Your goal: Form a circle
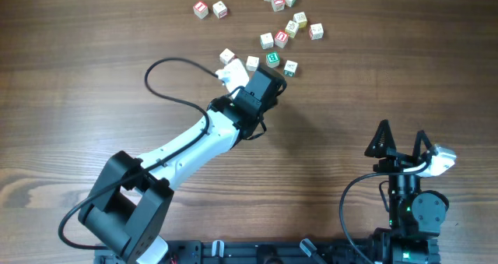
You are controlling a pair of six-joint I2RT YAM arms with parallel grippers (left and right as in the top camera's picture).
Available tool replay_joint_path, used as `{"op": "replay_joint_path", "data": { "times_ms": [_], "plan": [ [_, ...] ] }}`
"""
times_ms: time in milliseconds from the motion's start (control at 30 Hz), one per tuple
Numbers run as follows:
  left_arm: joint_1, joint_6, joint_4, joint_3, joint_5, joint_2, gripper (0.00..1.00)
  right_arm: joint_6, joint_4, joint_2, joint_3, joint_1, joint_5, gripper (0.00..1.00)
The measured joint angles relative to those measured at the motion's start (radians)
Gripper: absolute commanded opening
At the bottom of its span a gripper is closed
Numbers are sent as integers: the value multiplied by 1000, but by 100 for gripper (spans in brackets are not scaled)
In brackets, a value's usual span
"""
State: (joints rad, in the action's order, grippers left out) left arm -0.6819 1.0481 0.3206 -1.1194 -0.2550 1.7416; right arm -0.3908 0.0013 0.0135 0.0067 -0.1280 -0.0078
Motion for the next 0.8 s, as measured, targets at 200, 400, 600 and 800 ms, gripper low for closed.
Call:
{"op": "replay_joint_path", "data": {
  "times_ms": [200, 400, 600, 800],
  "plan": [
    [0, -268, -2, 0, 192, 67, 4, 0, 0, 0, 0, 0, 0, 100],
    [0, -435, 5, 0, 250, 137, 4, 0, 0, 0, 0, 0, 0, 100],
    [1, -529, 41, 0, 214, 143, 4, 0, 0, 0, 0, 0, 0, 100],
    [24, -584, 3, 0, 173, 143, 4, 0, 0, 0, 0, 0, 0, 100]
  ]
}}
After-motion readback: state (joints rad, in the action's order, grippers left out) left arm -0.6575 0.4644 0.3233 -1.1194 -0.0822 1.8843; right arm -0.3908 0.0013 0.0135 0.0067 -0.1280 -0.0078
